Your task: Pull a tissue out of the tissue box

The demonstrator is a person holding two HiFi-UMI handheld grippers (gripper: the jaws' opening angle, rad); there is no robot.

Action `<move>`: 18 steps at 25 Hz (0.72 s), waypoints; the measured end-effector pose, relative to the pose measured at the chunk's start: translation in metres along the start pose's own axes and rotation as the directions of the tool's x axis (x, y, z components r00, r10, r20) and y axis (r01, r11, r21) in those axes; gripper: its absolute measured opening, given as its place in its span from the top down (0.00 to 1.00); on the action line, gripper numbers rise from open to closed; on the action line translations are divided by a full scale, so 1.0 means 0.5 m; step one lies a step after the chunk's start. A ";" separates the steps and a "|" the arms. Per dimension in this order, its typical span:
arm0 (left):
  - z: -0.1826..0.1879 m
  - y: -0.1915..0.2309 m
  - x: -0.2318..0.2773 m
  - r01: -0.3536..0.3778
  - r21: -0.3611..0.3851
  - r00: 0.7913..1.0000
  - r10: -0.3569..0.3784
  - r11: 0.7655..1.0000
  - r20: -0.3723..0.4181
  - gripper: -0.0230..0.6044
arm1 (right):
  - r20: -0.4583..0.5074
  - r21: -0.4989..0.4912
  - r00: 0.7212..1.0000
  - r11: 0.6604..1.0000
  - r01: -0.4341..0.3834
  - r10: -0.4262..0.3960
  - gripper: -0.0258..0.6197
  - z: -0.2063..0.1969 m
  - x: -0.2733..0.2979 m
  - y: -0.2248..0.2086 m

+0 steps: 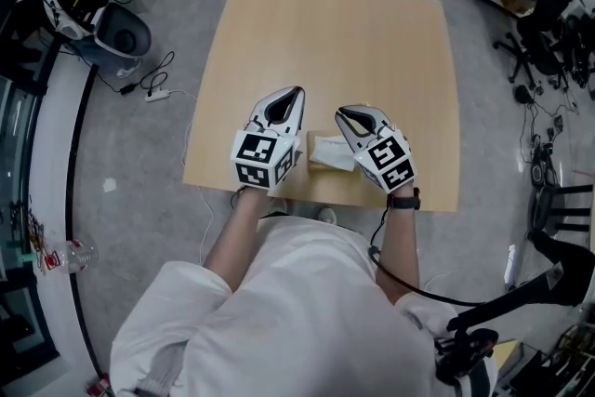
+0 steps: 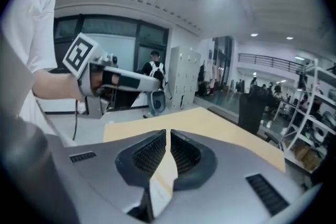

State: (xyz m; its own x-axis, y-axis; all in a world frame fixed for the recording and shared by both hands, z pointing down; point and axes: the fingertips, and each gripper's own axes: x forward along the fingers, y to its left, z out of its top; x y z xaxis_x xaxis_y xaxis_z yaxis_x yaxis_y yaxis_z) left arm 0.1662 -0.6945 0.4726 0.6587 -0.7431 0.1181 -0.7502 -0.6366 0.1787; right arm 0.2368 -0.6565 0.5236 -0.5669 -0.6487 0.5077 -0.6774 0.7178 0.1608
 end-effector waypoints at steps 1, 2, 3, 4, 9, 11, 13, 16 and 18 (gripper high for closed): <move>-0.005 -0.001 0.002 0.002 0.000 1.000 -0.002 1.000 -0.005 0.98 | -0.068 -0.020 0.997 0.999 -0.050 0.048 0.95 -0.036 0.014 0.020; -0.011 -0.002 0.003 0.003 -0.001 1.000 -0.003 1.000 -0.011 0.98 | -0.149 -0.037 0.985 0.994 -0.099 0.092 0.90 -0.082 0.029 0.041; -0.017 -0.003 0.003 0.003 -0.002 1.000 -0.003 1.000 -0.017 0.98 | -0.231 -0.052 0.965 0.989 -0.140 0.124 0.79 -0.132 0.045 0.060; -0.023 -0.005 0.003 0.003 -0.004 1.000 -0.003 1.000 -0.022 0.98 | -0.303 -0.068 0.942 0.983 -0.171 0.143 0.72 -0.182 0.059 0.077; -0.034 -0.015 0.006 0.012 -0.005 0.999 -0.013 1.000 -0.034 0.98 | -0.482 -0.096 0.864 0.972 -0.215 0.144 0.64 -0.334 0.102 0.118; -0.035 -0.014 0.005 0.010 -0.006 0.999 -0.010 1.000 -0.035 0.98 | -0.501 -0.103 0.857 0.975 -0.198 0.121 0.64 -0.357 0.116 0.117; -0.037 -0.013 0.004 0.007 -0.007 0.999 -0.007 1.000 -0.036 0.98 | -0.533 -0.128 0.839 0.970 -0.204 0.106 0.64 -0.376 0.121 0.117; -0.039 -0.013 0.004 0.005 -0.010 0.999 -0.005 1.000 -0.036 0.98 | -0.563 -0.155 0.820 0.961 -0.229 0.105 0.96 -0.383 0.113 0.117; -0.037 -0.010 0.003 0.000 -0.013 0.999 -0.001 1.000 -0.032 0.98 | -0.513 -0.120 0.850 0.971 -0.205 0.116 0.96 -0.355 0.108 0.107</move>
State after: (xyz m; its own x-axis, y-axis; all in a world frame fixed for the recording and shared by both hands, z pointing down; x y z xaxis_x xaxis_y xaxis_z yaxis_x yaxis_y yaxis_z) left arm 0.1720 -0.6887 0.4900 0.6607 -0.7357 0.1490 -0.7492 -0.6340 0.1917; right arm 0.2532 -0.6084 0.7101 -0.3202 -0.3385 0.8848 -0.4855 0.8607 0.1536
